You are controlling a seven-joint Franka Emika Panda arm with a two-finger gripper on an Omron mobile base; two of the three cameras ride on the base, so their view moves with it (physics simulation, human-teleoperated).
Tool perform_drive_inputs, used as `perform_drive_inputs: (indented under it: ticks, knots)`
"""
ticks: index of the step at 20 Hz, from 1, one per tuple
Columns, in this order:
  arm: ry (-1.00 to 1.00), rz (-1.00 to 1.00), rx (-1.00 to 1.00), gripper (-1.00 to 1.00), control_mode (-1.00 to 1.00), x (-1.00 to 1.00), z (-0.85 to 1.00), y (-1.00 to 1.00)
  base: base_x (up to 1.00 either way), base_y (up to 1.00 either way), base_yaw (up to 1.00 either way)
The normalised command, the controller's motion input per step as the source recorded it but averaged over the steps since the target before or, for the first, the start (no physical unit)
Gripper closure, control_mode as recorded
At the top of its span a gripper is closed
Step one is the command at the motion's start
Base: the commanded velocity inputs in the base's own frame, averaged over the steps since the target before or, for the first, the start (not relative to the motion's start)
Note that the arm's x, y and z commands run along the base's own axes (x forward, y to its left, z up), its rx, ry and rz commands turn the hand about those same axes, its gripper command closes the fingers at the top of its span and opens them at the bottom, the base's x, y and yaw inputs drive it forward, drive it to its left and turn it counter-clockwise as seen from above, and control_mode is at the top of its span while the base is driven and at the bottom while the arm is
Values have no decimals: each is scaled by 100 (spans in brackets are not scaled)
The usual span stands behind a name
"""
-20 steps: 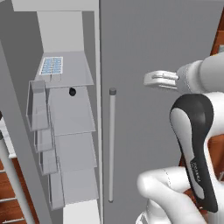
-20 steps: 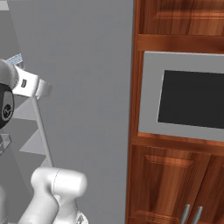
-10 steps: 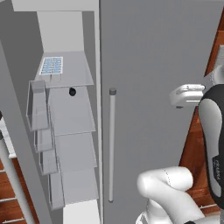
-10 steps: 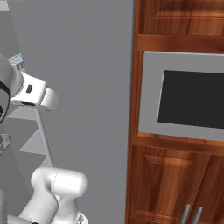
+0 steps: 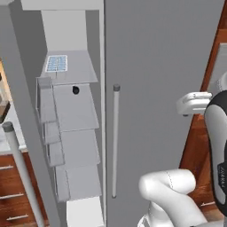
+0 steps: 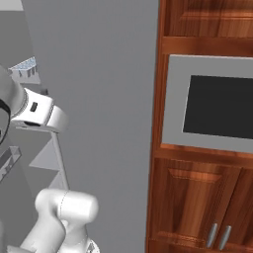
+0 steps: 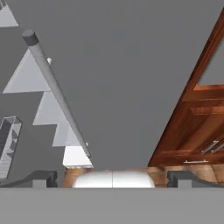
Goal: Open the freezer door, pick up the ice cube tray from the freezer, and place it on the dining counter.
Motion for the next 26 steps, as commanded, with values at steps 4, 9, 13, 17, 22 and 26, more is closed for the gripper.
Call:
perform_drive_inputs:
  ticks: [4, 9, 13, 17, 22, 26]
  knots:
    - [0, 0, 0, -100, 100, 0, 0, 0, -44, 94, 11]
    - [0, 0, 0, -100, 100, 0, 0, 0, 12, 24, 27]
    - [0, 0, 0, -100, 100, 0, 0, 0, 37, 0, 33]
    - [0, 0, 0, -100, 100, 0, 0, 0, 54, 4, 30]
    - [0, 0, 0, -100, 100, 0, 0, 0, 55, 22, 13]
    - [0, 0, 0, -100, 100, 0, 0, 0, 38, 32, 6]
